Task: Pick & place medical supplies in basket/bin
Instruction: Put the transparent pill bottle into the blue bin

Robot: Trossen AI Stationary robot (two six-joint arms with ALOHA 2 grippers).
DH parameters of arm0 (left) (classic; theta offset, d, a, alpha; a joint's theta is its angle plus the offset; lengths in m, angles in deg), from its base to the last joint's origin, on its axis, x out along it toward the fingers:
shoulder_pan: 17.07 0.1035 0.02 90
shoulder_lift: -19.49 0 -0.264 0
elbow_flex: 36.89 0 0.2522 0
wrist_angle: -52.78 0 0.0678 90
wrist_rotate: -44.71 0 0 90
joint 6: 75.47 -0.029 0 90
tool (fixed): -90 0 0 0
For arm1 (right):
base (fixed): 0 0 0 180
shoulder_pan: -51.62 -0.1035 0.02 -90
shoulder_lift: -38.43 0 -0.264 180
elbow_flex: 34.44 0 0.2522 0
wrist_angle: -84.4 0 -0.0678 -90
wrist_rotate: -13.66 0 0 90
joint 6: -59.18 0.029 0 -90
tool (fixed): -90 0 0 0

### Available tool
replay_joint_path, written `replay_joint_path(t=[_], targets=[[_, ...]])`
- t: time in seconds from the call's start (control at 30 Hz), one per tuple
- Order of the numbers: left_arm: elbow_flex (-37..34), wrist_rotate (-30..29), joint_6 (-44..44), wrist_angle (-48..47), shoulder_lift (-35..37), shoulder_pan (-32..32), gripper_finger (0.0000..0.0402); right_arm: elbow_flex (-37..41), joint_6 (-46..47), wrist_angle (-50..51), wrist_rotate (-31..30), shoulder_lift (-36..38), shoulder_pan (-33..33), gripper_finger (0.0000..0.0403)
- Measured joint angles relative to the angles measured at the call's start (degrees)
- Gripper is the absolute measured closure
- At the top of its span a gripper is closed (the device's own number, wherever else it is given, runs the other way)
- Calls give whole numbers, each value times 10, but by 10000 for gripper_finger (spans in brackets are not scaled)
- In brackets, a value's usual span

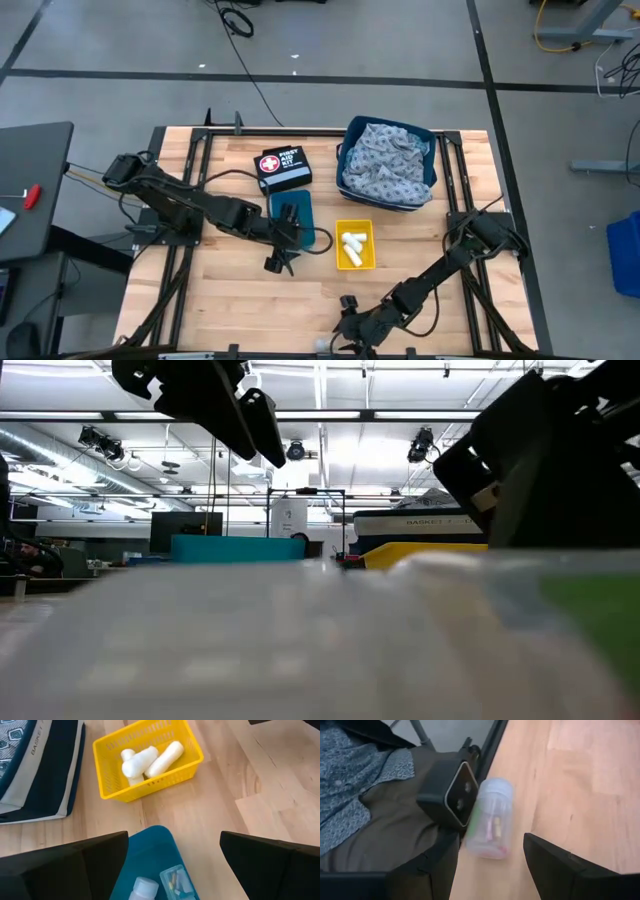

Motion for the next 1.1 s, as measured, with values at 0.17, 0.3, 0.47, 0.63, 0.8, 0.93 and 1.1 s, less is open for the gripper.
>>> replay_joint_path(t=[0.17,0.3,0.47,0.63,0.8,0.93,1.1], targets=[[0,-2,-1,0,0,-3,83,0,1,-1,-7,0,0,171],[0,-2,-3,0,0,-3,83,0,1,-1,-2,0,0,171],[0,-2,-4,-1,0,-3,83,1,2,-1,16,0,0,171],[0,-2,-4,-2,0,-3,83,-5,18,-8,43,-25,6,171],[0,-2,-4,-4,-1,-3,83,-12,0,-42,40,-41,10,171],[0,-2,-4,-7,-1,-3,83,-12,-14,-41,-5,-41,10,172],[0,-9,-4,-10,-1,-3,83,-12,-39,-37,-65,-41,10,172]])
